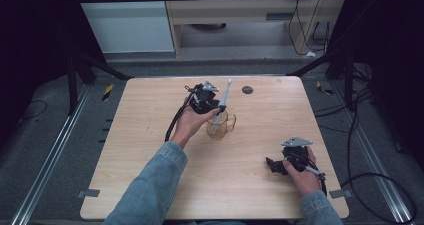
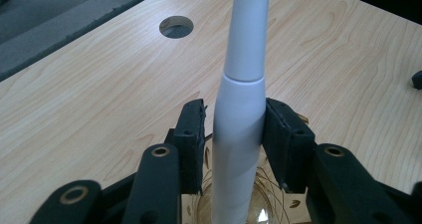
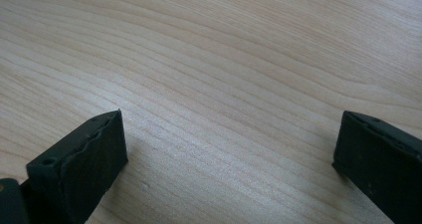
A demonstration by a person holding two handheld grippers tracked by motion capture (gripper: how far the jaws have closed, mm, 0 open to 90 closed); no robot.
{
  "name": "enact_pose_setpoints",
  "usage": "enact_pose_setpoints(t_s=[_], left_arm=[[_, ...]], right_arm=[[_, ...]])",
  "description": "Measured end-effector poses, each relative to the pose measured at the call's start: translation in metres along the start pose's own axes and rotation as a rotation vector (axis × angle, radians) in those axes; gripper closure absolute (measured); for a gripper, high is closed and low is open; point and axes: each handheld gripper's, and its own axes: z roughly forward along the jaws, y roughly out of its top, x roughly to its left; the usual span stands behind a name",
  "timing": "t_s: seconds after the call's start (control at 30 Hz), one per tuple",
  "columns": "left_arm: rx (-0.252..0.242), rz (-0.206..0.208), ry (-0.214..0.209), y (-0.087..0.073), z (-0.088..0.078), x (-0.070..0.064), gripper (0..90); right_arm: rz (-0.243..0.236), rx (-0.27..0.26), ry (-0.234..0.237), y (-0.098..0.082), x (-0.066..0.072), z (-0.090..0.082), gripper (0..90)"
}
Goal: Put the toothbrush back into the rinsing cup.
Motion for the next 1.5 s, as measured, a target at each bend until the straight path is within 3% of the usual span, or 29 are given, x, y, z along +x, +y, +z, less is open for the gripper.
enact_pose_setpoints(t_s=[0.77, 1.2, 1.5], left_arm=[[0.004, 0.020, 0.004, 0.002, -0.003, -0.006, 56.2], [0.013, 0.058, 0.034, 0.004, -0.013, -0.016, 32.0], [0.002, 0.068, 0.045, 0.001, -0.022, -0.027, 20.4]], right_arm=[[0.000, 0.000, 0.000, 0.000, 0.000, 0.000, 0.3], [0.002, 0.001, -0.002, 0.000, 0.000, 0.000, 0.3], [0.013, 0.000, -0.010, -0.001, 0.002, -0.001, 0.3]])
